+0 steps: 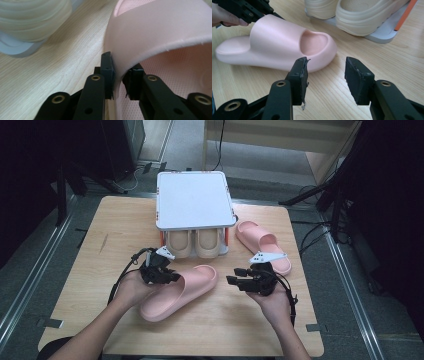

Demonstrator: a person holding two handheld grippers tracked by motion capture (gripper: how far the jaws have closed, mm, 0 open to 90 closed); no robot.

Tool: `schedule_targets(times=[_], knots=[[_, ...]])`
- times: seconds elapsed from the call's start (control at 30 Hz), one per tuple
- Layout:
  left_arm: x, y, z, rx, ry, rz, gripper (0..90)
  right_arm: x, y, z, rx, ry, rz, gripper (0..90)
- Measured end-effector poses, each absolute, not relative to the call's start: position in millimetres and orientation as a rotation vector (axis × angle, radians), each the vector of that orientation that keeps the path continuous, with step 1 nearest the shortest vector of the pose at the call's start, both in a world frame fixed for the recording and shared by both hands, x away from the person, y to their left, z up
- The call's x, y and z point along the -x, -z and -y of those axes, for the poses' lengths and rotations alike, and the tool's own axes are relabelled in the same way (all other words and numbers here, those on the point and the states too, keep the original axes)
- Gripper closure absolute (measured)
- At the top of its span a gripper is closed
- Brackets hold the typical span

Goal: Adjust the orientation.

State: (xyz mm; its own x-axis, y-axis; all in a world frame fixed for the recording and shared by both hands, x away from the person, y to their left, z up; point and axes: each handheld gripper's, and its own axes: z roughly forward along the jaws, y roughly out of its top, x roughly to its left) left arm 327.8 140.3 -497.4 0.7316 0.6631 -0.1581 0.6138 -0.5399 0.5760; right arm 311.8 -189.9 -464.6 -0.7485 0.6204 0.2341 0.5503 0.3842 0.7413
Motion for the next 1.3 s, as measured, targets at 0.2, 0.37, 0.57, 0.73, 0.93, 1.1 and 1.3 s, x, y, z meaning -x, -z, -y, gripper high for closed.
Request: schedule_targets(times=[0.2,0.37,0.57,0.73,0.93,1.1,1.3], knots=[[-327,499,-141,-2.321,-0.093,-0.953,74.1,-312,467,184,-1.065,-1.304,-2.563,53.6],[-326,500,-142,-2.346,-0.049,-0.931,67.4,-312,468,181,-1.055,-1.305,-2.573,53.6],[-322,493,-151,-2.303,0.029,-0.910,57.6,-312,468,181,-1.055,-1.308,-2.572,53.8],[-318,481,-166,-2.270,0.048,-0.896,55.4,-310,470,176,-1.036,-1.311,-2.591,53.8],[-320,471,-185,-2.188,0.058,-0.933,66.2,-308,474,166,-1.013,-1.305,-2.622,53.8],[-323,479,-188,-2.223,0.036,-0.943,75.7,-302,475,160,-0.990,-1.308,-2.623,57.8],[-331,499,-184,-2.291,0.067,-0.950,85.2,-296,483,153,-1.023,-1.389,-2.636,74.3]])
